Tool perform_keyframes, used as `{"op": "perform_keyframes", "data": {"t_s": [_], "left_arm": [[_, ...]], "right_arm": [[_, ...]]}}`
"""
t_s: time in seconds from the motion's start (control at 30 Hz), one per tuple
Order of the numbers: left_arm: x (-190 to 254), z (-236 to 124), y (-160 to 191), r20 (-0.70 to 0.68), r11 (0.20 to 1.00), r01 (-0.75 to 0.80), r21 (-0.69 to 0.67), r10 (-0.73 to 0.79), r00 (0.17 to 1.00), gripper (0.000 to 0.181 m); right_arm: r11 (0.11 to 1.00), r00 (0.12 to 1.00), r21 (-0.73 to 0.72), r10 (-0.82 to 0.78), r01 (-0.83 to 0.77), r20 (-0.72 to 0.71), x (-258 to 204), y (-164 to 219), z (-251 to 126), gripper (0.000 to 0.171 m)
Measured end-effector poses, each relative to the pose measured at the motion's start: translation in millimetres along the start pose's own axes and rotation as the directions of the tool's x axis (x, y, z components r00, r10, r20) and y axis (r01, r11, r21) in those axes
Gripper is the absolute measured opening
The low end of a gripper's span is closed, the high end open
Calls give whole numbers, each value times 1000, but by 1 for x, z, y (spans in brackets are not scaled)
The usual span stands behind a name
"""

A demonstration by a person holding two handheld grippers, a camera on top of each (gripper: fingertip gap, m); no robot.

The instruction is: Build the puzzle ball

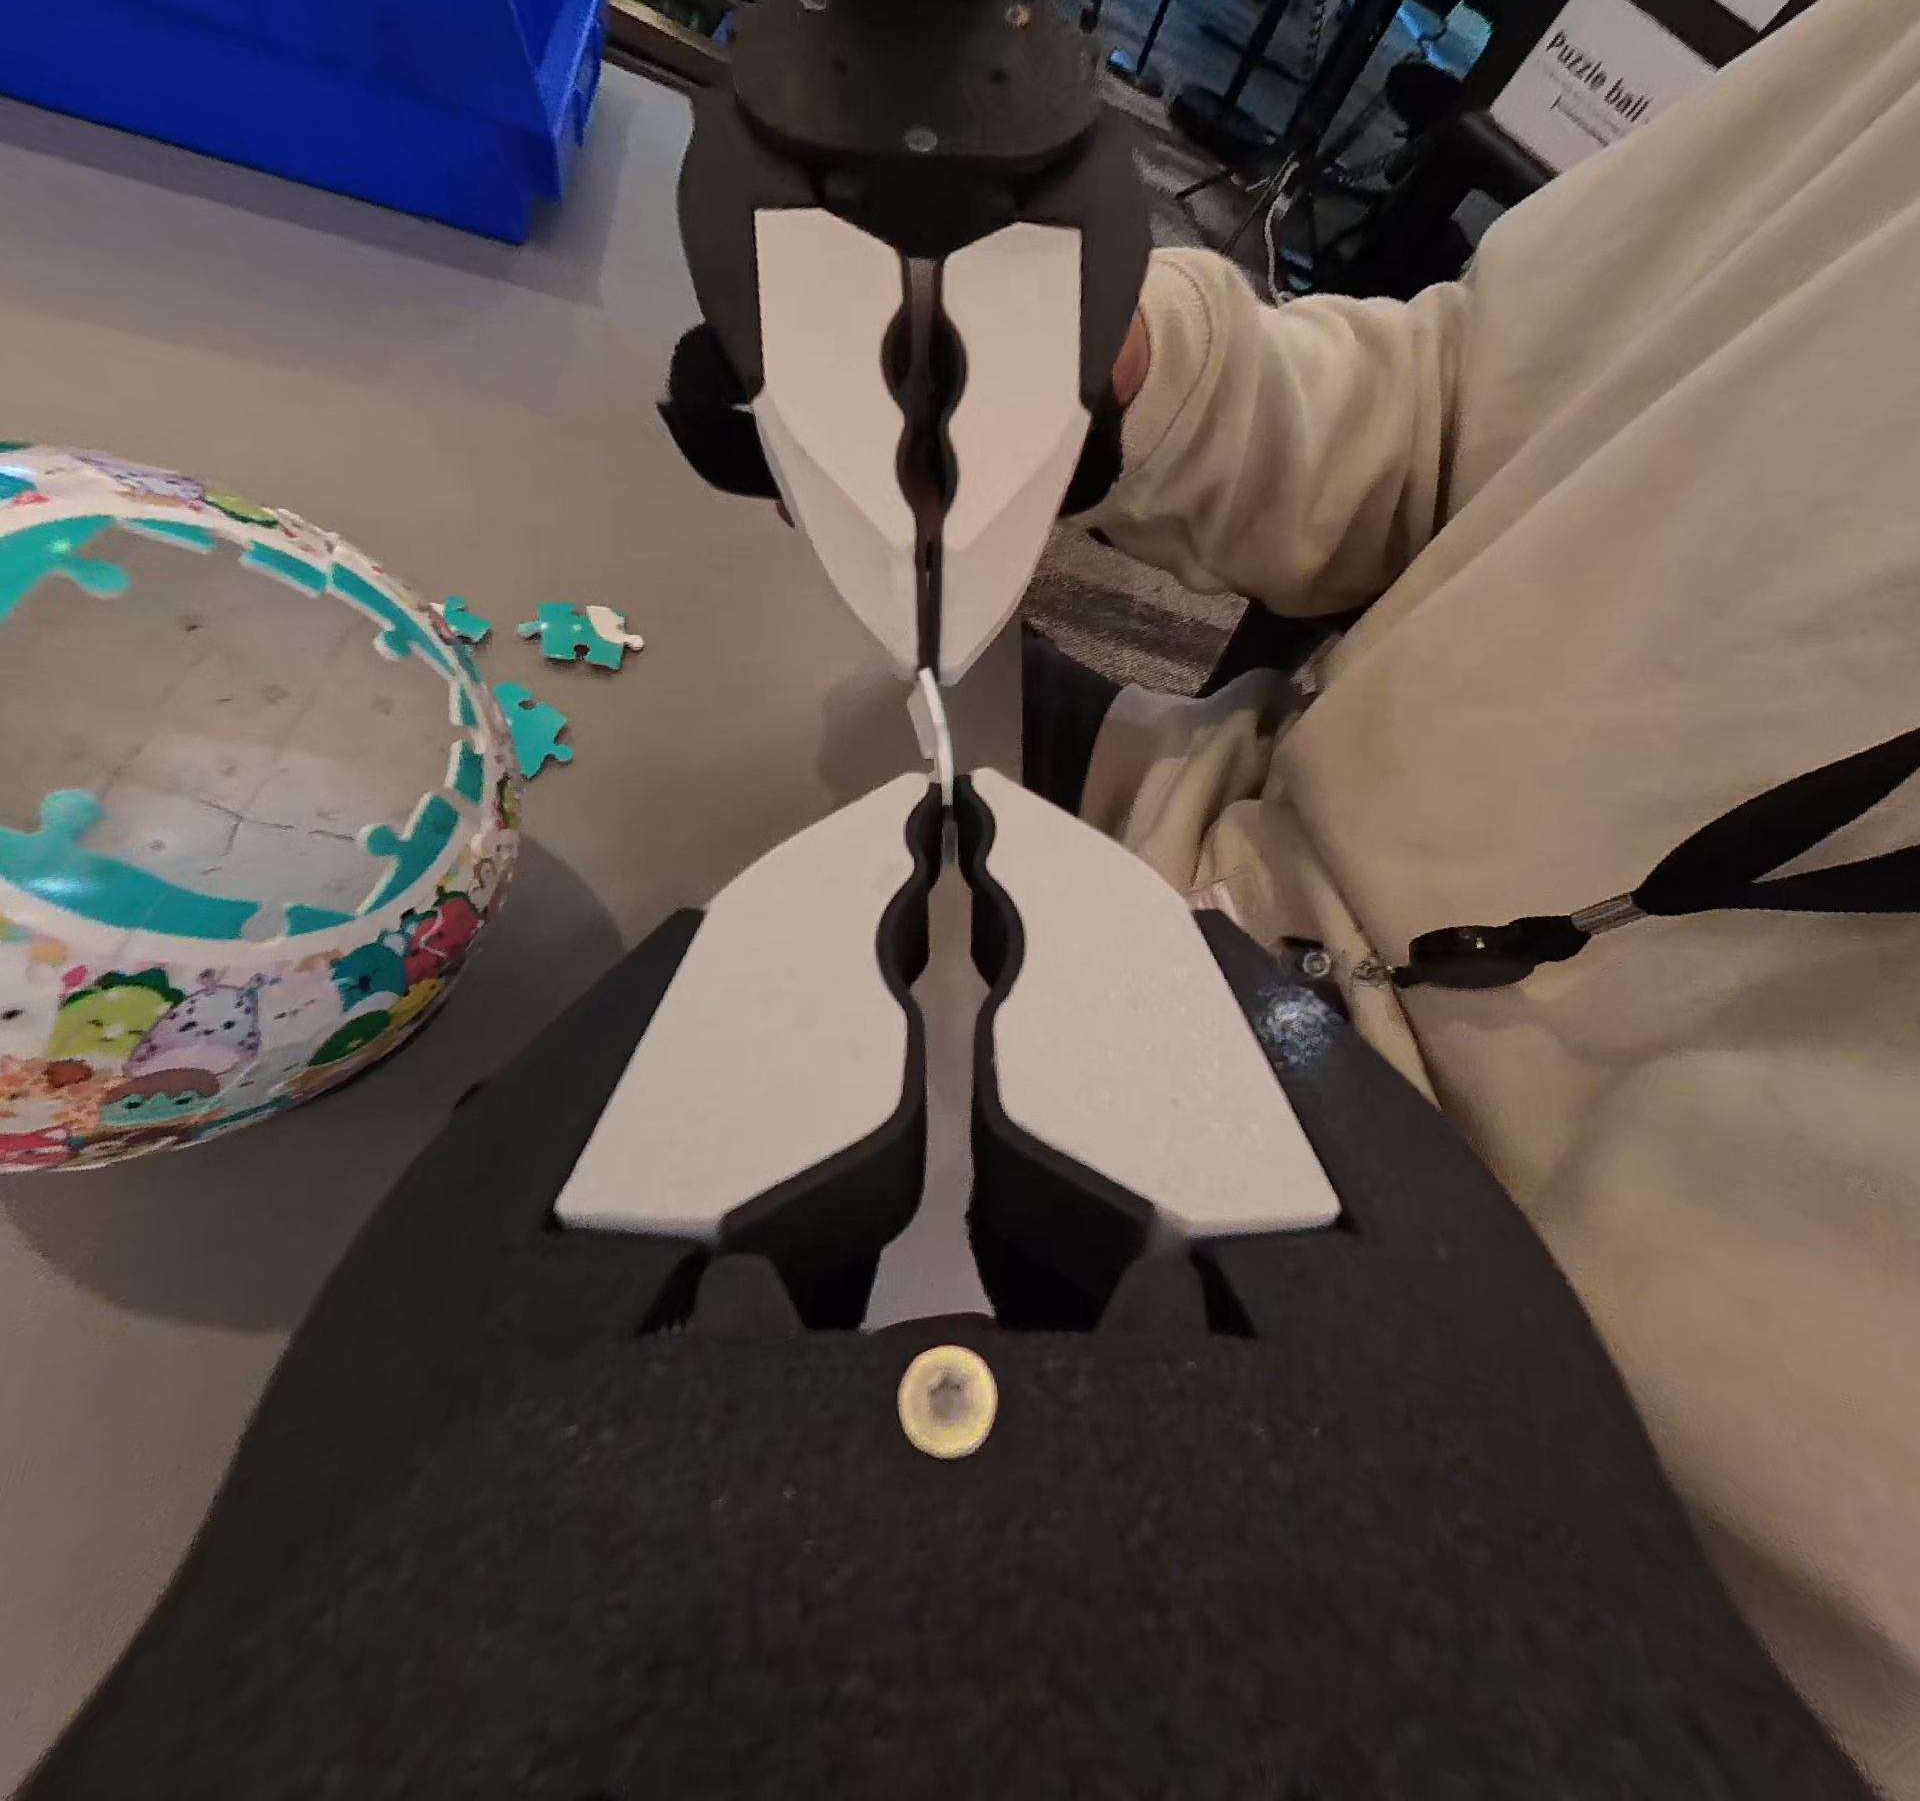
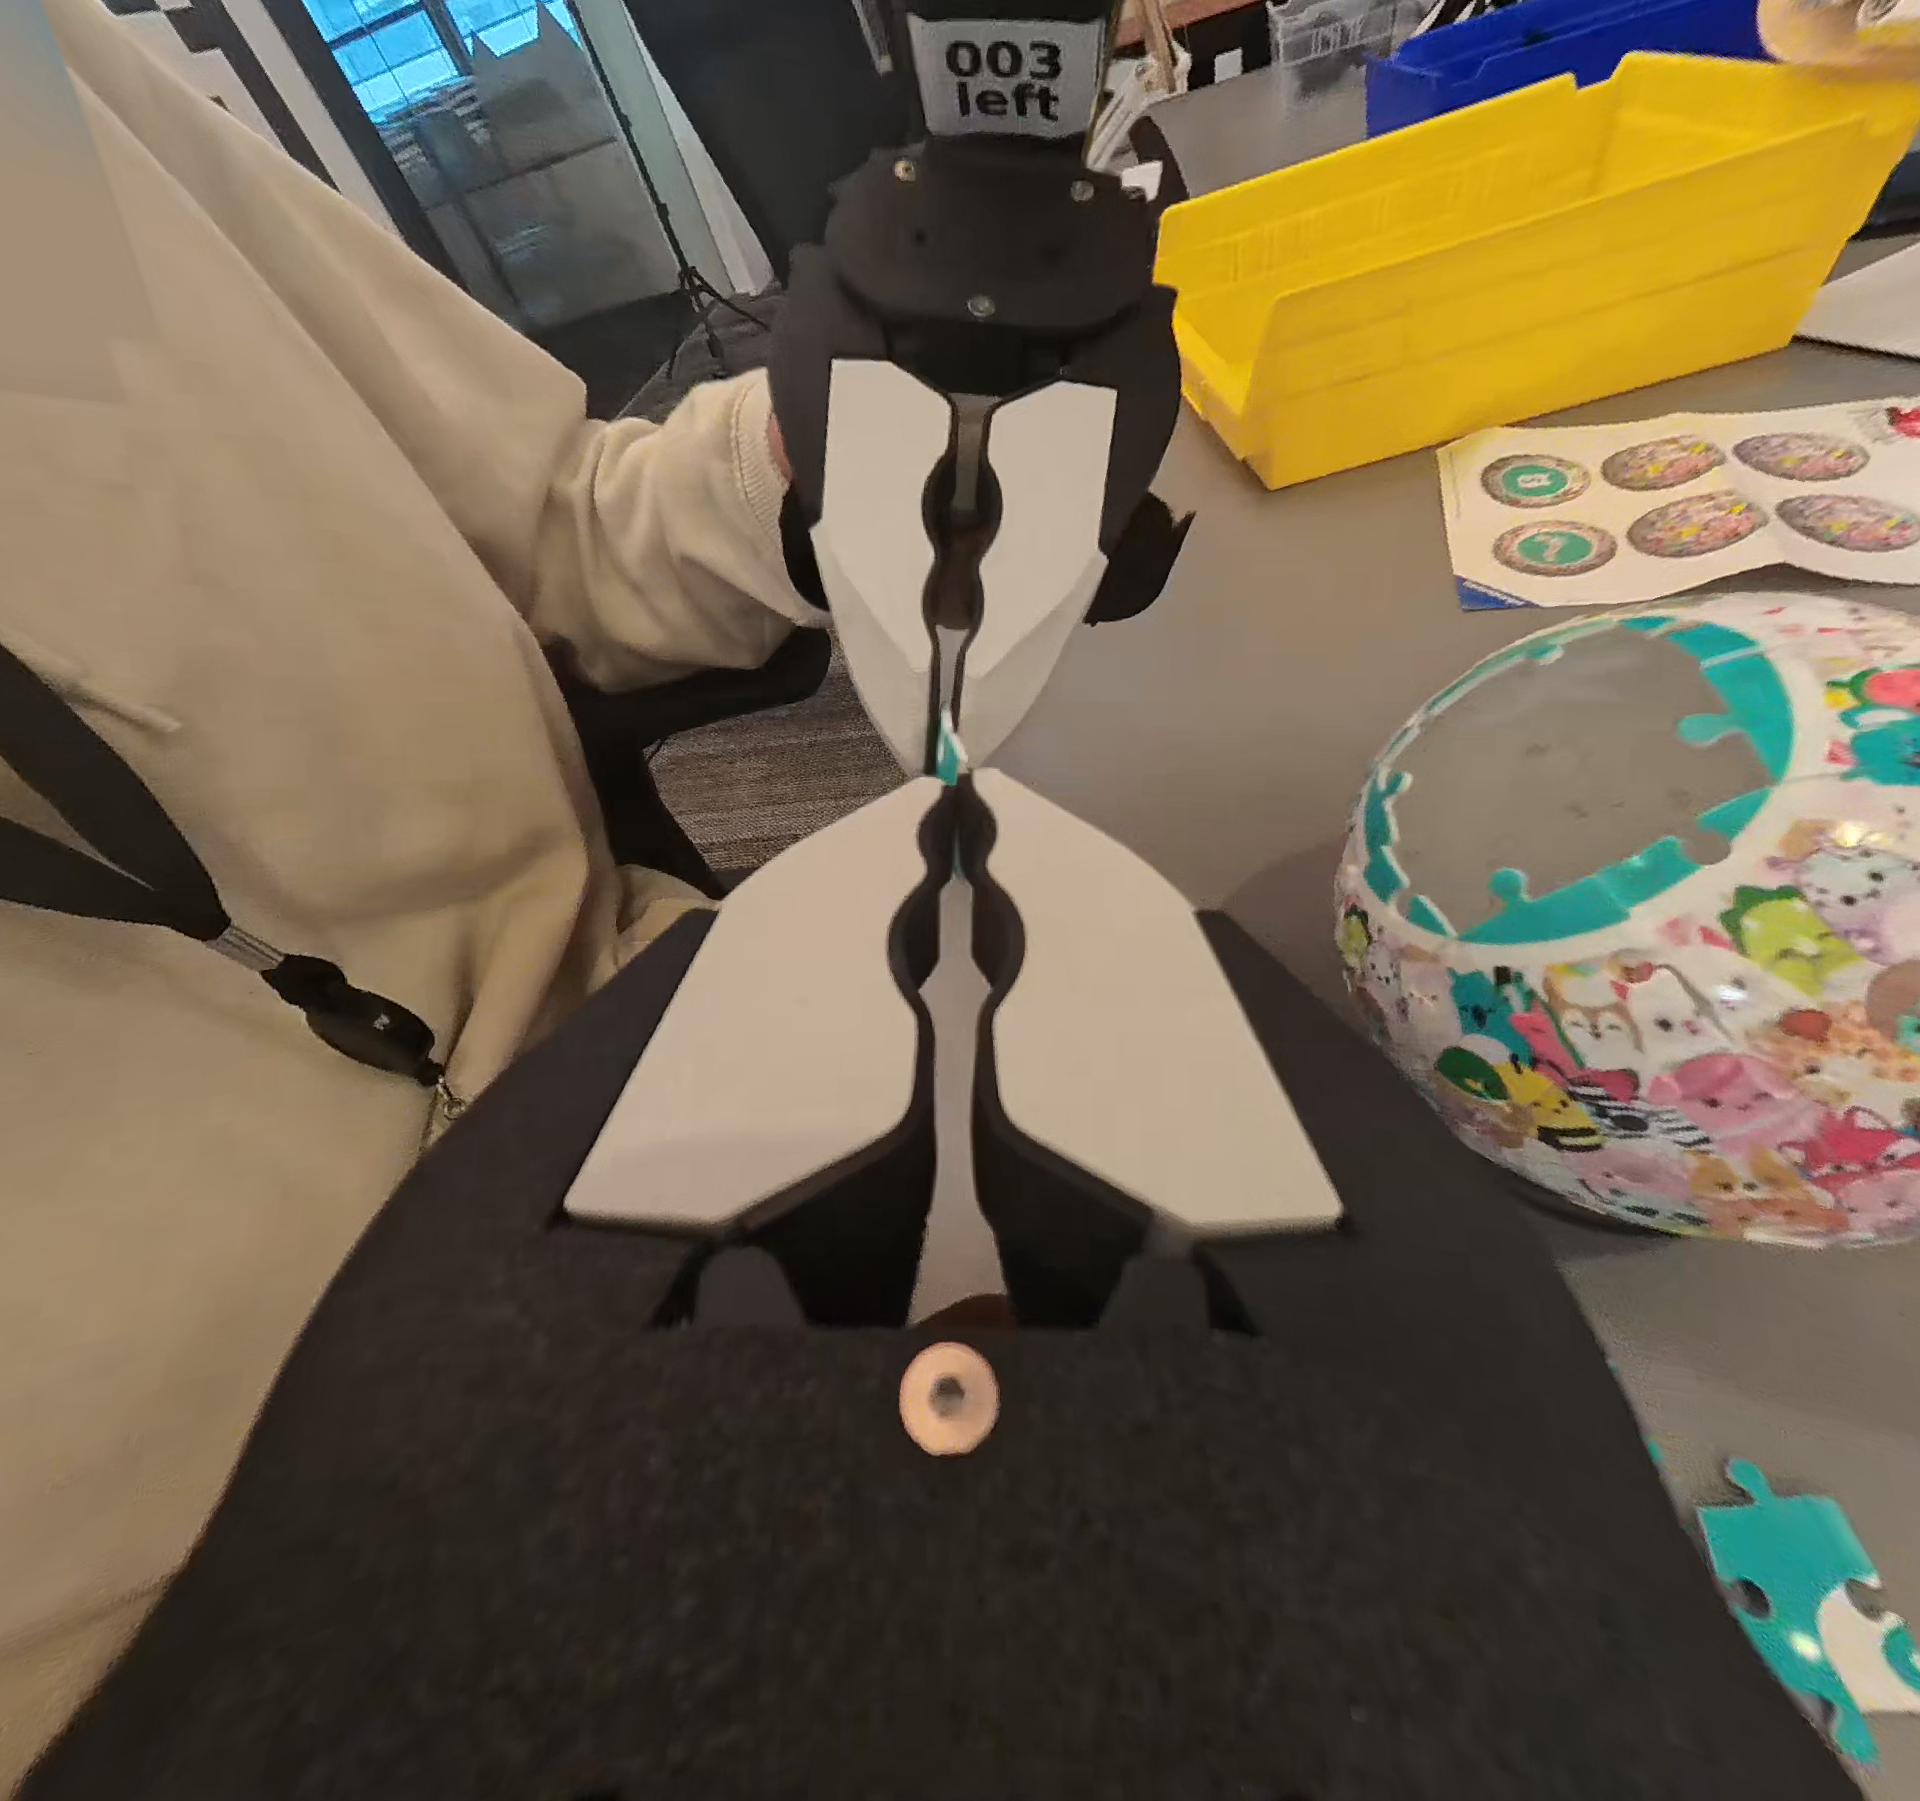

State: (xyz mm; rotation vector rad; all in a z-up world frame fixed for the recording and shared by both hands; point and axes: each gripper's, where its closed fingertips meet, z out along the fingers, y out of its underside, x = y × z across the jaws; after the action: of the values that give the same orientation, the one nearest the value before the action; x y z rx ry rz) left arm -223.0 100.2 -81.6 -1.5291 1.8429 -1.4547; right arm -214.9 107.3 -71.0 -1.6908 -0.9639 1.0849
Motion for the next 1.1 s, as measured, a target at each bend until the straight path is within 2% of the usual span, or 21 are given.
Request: {"op": "perform_keyframes", "data": {"t_s": [0.2,0.57,0.63,0.67,0.77,0.93,1.0,1.1], "left_arm": [[1,0,-1,-14,1000,0,10,0,1000,2],[0,4,3,-31,1000,12,-7,-12,999,2],[0,4,2,-30,1000,13,-10,-13,999,2],[-1,4,1,-26,1000,16,-10,-16,1000,2],[-4,4,-2,-13,1000,20,-3,-20,1000,2],[-18,-6,-25,27,988,70,135,-74,997,5],[-26,-13,-33,59,981,66,181,-78,995,12],[-48,-23,-34,236,984,-18,176,-25,971,19]], "right_arm": [[999,1000,34,18,-18,18,-1,-1,-1,1],[1000,1000,4,15,-15,-12,4,8,-1,13],[1000,1000,-2,10,-10,-21,6,9,-2,12],[1000,1000,1,13,-13,4,3,9,-2,5],[999,999,1,44,-44,-3,5,7,-4,4],[983,991,123,133,-134,18,14,-12,-13,2],[964,981,184,193,-195,30,24,-20,-16,2],[892,938,291,334,-347,94,43,-31,-23,2]]}}
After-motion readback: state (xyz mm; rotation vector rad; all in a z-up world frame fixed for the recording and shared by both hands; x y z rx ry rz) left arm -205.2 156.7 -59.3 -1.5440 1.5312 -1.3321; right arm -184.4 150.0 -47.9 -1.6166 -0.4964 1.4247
